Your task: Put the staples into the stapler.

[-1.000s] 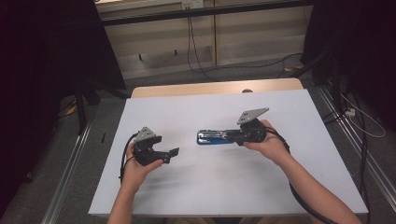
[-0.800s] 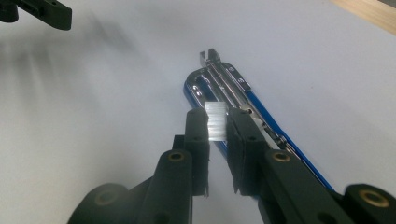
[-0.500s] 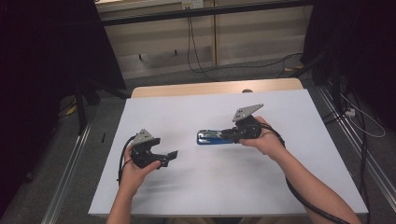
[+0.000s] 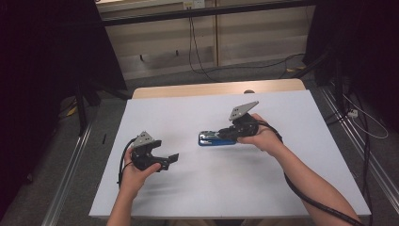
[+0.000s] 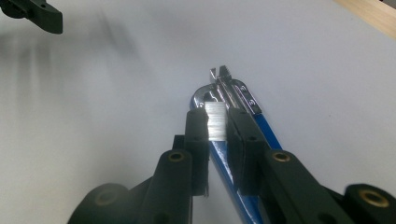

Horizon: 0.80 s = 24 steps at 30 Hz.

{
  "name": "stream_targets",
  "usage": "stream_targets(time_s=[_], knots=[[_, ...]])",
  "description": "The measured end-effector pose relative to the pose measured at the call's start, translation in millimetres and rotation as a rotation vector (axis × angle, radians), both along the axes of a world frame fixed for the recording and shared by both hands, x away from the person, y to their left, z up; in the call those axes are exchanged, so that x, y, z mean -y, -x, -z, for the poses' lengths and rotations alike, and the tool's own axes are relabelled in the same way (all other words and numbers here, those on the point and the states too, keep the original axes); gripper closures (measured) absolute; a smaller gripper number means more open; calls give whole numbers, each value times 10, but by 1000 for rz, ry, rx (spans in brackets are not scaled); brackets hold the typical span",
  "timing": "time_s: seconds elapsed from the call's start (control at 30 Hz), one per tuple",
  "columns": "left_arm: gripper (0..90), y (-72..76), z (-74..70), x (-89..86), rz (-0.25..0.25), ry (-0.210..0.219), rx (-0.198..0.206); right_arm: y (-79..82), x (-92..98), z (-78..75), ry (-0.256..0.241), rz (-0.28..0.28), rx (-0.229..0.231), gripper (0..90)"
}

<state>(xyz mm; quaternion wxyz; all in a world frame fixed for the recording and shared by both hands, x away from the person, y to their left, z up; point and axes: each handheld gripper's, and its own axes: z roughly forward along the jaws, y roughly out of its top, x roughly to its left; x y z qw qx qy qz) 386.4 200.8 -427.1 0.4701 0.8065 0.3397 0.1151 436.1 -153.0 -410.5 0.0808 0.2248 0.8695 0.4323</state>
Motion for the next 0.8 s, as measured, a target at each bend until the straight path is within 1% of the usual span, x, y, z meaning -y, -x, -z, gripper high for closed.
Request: stream_targets(time_s=[0.13, 0.2, 0.4, 0.57, 0.67, 0.8], knots=[[49, 4, -14, -2, 12, 11, 5, -63, 2, 9, -6, -11, 0, 794], [49, 8, -14, -1, 10, 13, 3, -89, 5, 6, 1, -18, 5, 794], [49, 14, -8, 2, 12, 9, -1, -156, 29, -47, 1, -34, 16, 794], [49, 14, -5, -7, 16, 5, -2, -201, 30, -71, 25, -56, 30, 793], [49, 15, 0, -9, 13, 7, -2, -223, 29, -80, 19, -56, 38, 794], [49, 13, 2, -15, 11, 4, -2, -267, 26, -63, 18, -55, 35, 794]])
